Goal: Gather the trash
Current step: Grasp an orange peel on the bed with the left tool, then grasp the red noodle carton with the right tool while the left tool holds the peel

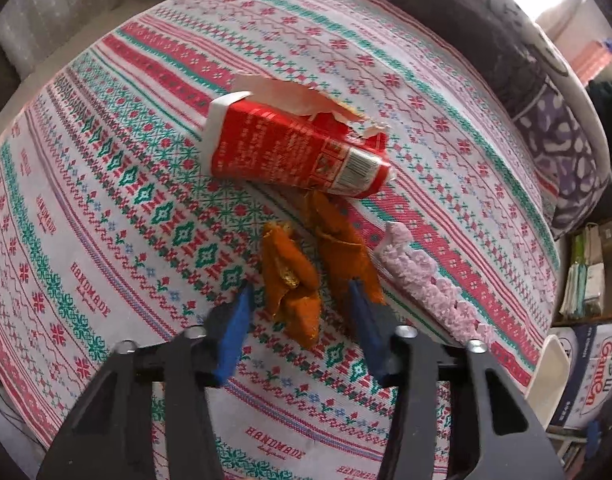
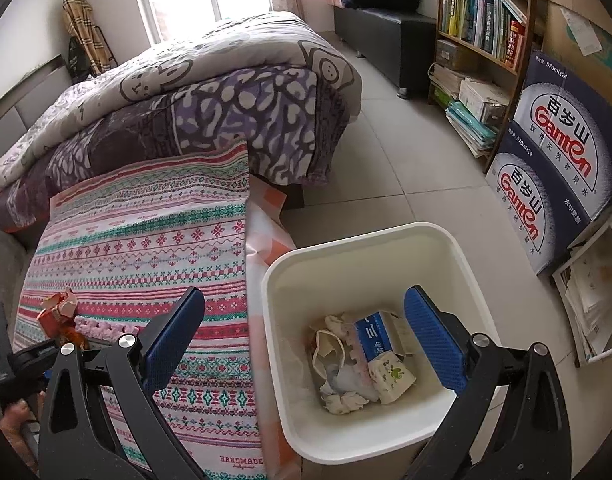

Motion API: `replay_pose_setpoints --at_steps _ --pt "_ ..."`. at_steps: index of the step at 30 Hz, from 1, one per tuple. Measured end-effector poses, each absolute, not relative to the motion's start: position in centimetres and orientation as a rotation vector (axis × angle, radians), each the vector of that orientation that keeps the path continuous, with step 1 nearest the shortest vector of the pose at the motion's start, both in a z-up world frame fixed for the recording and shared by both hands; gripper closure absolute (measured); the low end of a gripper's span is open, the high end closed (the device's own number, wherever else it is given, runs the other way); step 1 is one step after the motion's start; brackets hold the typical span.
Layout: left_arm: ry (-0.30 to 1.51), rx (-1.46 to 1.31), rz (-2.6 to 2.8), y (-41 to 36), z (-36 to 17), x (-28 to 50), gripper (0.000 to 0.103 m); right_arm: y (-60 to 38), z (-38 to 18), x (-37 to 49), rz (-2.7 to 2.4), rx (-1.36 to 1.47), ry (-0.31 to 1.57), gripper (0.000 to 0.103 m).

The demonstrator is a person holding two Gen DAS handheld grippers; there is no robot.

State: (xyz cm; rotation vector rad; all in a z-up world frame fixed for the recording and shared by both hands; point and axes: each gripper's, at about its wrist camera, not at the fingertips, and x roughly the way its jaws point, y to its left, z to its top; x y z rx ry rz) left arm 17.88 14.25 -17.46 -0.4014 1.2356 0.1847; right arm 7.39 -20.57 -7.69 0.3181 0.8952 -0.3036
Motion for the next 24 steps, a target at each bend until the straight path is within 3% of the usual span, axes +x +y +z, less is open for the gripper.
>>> replay_pose_setpoints --at_steps 1,15,24 --pt "1.240 -0.396 0.186 14.2 -17.5 17.8 0.077 -20.4 -7.7 7.4 -0.299 0.319 0.896 0.007" --pt "1.196 -0.480 0.235 19.3 -14.7 13.3 0.080 -13.4 -8.8 8.7 -0.118 0.209 0.940 0.007" --pt "1.009 -0.561 0.235 24.3 -7.2 9.2 0.080 4.4 -8.4 14.0 0.393 -0.305 0.825 0.007"
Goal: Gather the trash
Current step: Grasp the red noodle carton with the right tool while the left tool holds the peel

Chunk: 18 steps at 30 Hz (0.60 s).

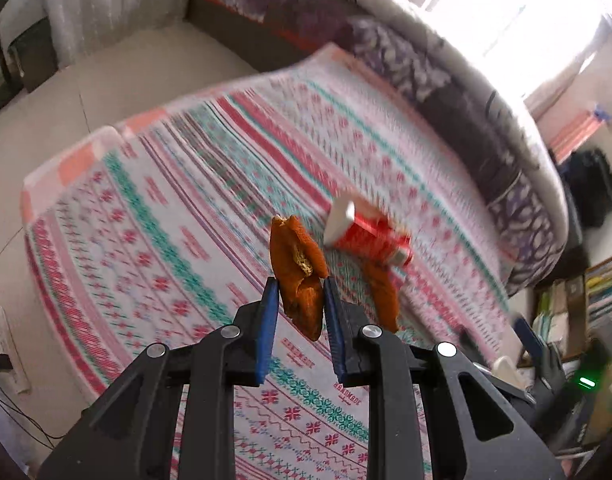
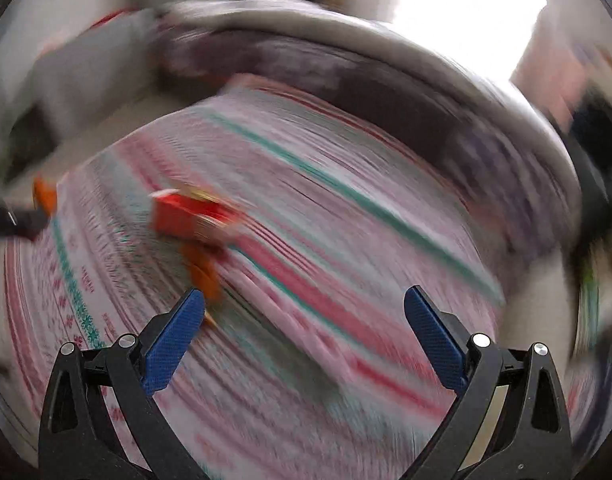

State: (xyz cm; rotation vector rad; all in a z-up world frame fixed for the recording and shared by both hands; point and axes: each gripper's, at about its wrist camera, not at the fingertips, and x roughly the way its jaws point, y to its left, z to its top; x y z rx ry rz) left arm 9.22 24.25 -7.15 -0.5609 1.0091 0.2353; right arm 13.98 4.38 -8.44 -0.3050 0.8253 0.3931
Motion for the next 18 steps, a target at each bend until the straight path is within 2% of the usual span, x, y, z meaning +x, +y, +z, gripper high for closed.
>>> replay_pose_setpoints --at_steps 7,14,16,17,18 --pt "0.930 -0.650 0.250 28.3 -4.5 7.4 0.080 15.4 -10.0 16.7 0.601 -0.716 0.781 0.007" --pt "0.920 -0.678 0.276 30.7 -4.6 6.9 0.080 19.3 -12.1 20.0 0.629 -0.789 0.872 0.008" --pt "0.927 -0.693 0.276 31.3 -4.9 6.9 0.080 19.7 -13.0 20.6 0.626 -0.802 0.896 0.023" --pt "0.930 -0.699 0.276 31.6 -5.0 6.8 0.080 19.9 -13.5 21.0 0.632 -0.794 0.929 0.042" --pt "0.931 -0.700 0.279 31.8 -5.1 6.8 0.080 20.0 -13.8 21.4 0.636 -0.769 0.964 0.044"
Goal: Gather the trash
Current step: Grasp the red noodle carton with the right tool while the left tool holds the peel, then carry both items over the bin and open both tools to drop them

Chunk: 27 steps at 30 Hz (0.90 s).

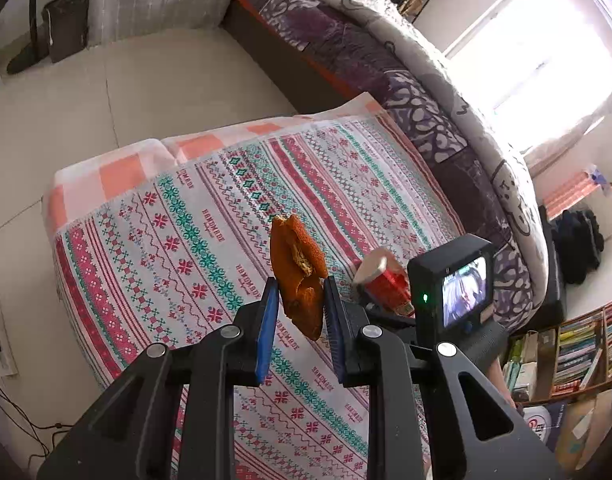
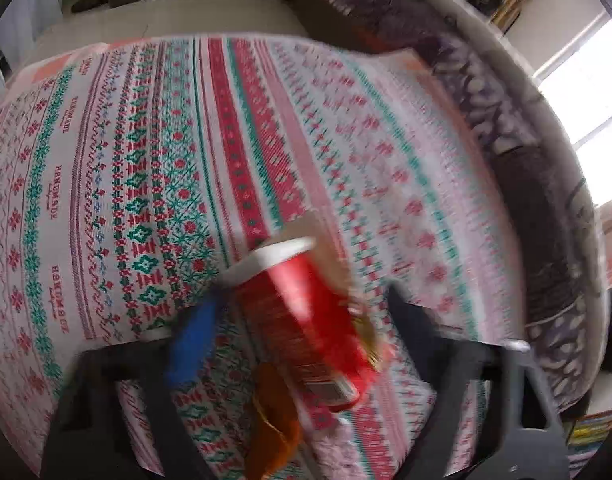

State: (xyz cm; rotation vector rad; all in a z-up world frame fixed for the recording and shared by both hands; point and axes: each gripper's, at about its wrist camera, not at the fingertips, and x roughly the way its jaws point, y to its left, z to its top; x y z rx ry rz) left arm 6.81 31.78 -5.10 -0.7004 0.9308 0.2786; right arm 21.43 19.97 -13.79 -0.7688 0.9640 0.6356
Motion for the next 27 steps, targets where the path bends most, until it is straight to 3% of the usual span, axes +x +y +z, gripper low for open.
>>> replay_pose_setpoints --at_steps 3,6,19,27 --pt "0.931 -0.698 0.293 32.2 -5.3 6.8 0.080 20.2 -13.1 22.0 0.644 -0.670 0.954 0.062" --pt "0.922 -0.695 0.299 32.3 -5.2 6.6 0.080 19.7 -11.1 22.8 0.617 -0.535 0.931 0.067" --pt "0.777 -0.585 0.327 30.6 -1.9 5.7 0.082 15.4 -1.0 19.7 0.541 -0.146 0.723 0.069" --pt "0.698 -0.551 0.313 29.7 -0.1 4.7 0.082 11.5 1.8 15.0 0.475 0.000 0.659 0.069"
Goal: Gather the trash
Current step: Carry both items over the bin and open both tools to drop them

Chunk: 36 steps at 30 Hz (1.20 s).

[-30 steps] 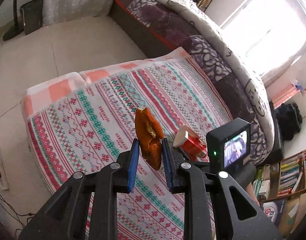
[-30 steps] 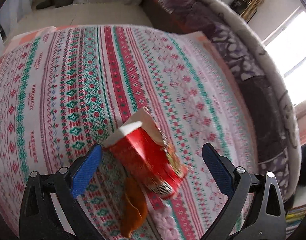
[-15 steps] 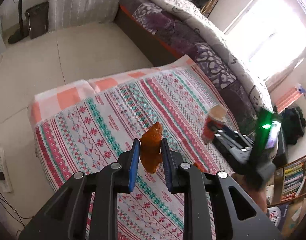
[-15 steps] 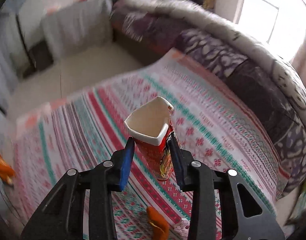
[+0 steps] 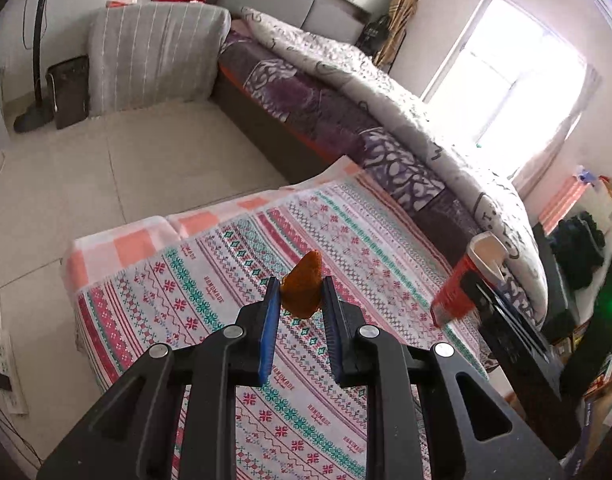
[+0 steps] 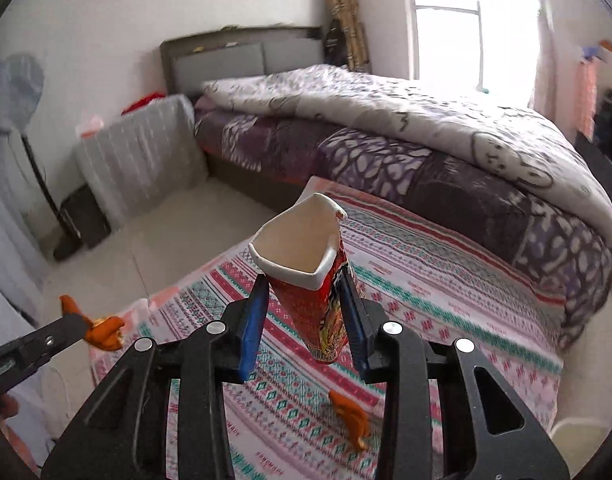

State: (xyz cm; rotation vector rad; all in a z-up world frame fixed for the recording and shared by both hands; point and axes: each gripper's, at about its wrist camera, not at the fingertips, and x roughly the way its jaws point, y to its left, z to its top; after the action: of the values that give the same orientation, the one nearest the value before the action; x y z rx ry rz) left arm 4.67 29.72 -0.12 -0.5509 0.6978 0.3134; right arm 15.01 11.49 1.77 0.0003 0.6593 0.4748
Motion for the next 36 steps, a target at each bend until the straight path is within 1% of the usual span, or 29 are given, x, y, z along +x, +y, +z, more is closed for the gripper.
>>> replay_pose_setpoints --at_steps 10,16,30,36 --pt "0.675 -0.480 0.268 27.0 0.8 4.3 0.082 5.7 1.2 10.6 0.358 0.076 0.647 0.068" --pt "0.687 -0.444 0.220 24.7 0.8 4.4 0.082 0.7 -0.1 8.8 0.271 0.164 0.680 0.068" --pt "0.720 -0.340 0.099 16.7 0.4 5.4 0.082 -12.5 -3.0 6.8 0.035 0.353 0.717 0.068" --pt "0.732 -0.301 0.031 12.2 0.1 6.0 0.082 -18.0 -3.1 5.7 -0.085 0.402 0.709 0.067"
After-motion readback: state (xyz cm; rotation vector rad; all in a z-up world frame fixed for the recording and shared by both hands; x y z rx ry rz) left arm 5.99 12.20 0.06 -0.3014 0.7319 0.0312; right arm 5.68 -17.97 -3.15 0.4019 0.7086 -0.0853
